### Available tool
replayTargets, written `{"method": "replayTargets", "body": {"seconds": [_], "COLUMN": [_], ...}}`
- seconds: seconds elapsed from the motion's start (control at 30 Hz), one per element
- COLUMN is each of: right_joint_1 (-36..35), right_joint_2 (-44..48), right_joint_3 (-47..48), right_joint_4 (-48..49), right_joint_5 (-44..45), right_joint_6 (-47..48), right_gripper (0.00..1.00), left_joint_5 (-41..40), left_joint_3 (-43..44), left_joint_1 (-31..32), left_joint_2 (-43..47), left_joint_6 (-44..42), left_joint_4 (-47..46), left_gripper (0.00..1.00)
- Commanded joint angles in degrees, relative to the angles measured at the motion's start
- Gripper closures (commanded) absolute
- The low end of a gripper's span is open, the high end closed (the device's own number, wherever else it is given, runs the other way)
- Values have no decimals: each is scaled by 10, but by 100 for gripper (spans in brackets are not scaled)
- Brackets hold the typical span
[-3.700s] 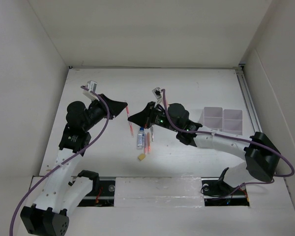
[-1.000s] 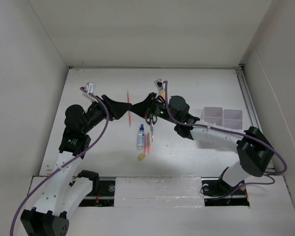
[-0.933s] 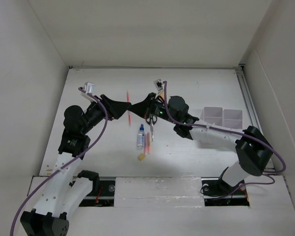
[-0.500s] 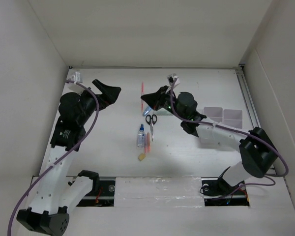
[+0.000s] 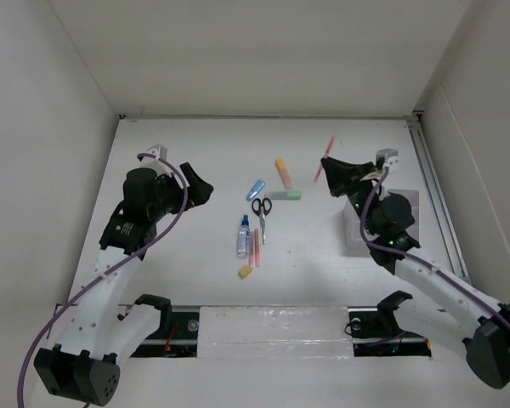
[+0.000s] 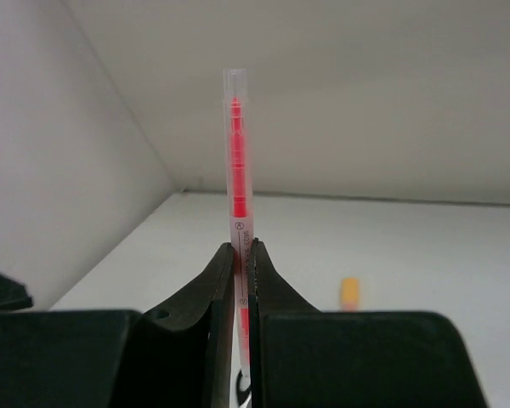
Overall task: Sort the stationery into containers
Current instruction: Place the pen in the storage box.
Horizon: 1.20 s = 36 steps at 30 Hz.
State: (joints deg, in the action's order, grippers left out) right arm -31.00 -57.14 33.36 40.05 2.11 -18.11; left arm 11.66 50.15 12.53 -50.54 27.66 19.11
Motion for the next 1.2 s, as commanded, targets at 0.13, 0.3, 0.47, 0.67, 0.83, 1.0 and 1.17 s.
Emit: {"method": "replayTargets", "body": {"seconds": [0.13,0.3,0.47,0.67,0.83,1.0,1.17], "right_joint_1": [50,92,153,173,179,179,179], "right_joint_2": [125,136,125,92,60,47,52], "right_joint_3": [-79,-79,-85,-85,-85,-90,-96], "right_joint_4": [10,-29,-29,-21,-10,-10,-29], "right_joint_5": [255,349,330,323,330,336,421], "right_joint_6": [33,19,-5,-5,-10,-23,-33], "right_gripper": [100,100,100,100,100,100,100], "left_joint_5": [-9,-15,-9,-9,-9,-9,-15], "left_joint_3": [-1,-6,-6,-6,-6,-6,-6], "left_joint_1": [6,18,18,18,18,23,23], "left_joint_2": [48,58,58,64,70,76,76], "left_joint_6": [-16,-16,-16,-16,-16,-16,-16], "left_joint_4": [-17,-17,-17,-17,-17,-17,-12], "left_gripper": [0,0,0,0,0,0,0]}}
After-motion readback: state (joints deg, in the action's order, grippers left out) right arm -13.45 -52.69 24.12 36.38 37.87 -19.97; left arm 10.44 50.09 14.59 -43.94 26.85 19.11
